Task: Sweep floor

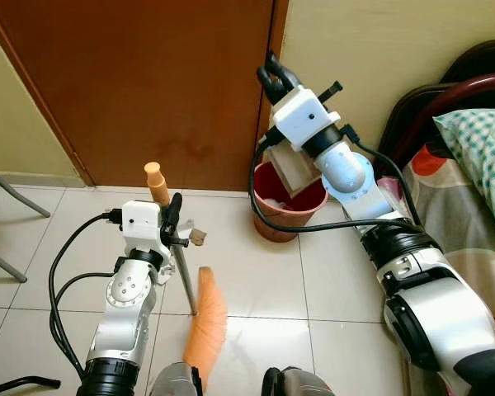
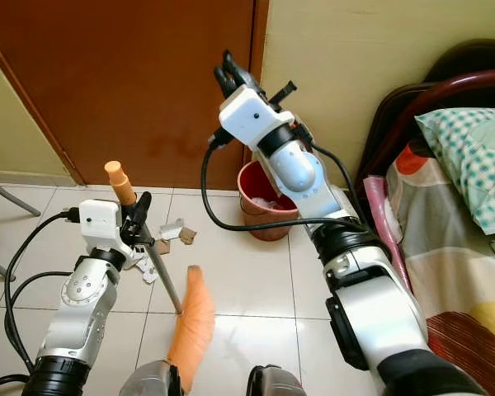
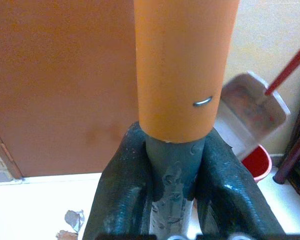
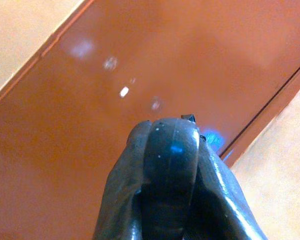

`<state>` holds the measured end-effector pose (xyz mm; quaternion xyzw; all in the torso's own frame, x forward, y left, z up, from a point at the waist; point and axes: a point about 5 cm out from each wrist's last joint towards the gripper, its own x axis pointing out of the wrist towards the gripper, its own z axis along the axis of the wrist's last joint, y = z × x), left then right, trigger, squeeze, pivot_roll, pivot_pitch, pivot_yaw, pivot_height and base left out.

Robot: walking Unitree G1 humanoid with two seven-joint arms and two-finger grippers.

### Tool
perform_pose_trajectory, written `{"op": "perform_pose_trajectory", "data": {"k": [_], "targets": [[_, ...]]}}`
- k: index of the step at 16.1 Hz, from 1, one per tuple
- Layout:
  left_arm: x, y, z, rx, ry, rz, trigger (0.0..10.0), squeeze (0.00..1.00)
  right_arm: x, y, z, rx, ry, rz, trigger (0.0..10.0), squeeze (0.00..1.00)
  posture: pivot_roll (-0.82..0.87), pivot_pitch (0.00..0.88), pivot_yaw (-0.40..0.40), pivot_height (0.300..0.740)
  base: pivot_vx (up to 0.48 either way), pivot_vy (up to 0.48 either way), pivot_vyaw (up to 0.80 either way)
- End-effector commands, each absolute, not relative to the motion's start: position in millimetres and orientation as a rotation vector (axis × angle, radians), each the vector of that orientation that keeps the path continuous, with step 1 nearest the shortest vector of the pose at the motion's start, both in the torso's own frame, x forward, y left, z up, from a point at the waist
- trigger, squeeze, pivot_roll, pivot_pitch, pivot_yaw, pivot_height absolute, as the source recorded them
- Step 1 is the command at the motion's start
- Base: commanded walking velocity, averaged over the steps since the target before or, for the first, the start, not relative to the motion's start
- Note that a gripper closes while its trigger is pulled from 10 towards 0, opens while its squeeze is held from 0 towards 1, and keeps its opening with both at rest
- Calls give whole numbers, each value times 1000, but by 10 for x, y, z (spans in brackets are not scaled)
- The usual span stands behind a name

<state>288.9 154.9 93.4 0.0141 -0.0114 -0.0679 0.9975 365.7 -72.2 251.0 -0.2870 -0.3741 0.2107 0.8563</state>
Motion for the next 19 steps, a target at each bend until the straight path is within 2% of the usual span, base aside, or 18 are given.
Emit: {"op": "perform_pose_trajectory", "data": {"k": [1,5,6,7,10,18,19], "targets": [[2877,1537,871,47,8,-142,10000,0,3561,-623,2870,-570,-963,436,10000,0,57,72,-67,740,0,0,0],[2865,1539,867,46,8,-142,10000,0,3514,-601,2994,-484,-1004,424,10000,0,58,71,-68,740,0,0,0],[2853,1540,859,46,9,-142,10000,0,3494,-595,3060,-401,-1005,416,10000,0,60,69,-69,740,0,0,0],[2831,1543,840,45,15,-140,10000,0,3436,-569,3199,-223,-999,422,10000,0,61,66,-70,740,0,0,0],[2826,1543,835,45,17,-141,10000,0,3382,-513,3229,-161,-989,470,10000,0,61,66,-70,740,0,0,0],[2765,1600,728,69,76,-154,10000,0,3277,-494,2731,-4,-761,519,10000,0,51,71,-81,740,0,0,0],[2717,1644,665,77,105,-150,10000,0,3219,-549,2511,27,-670,511,10000,0,50,74,-82,740,0,0,0]]}}
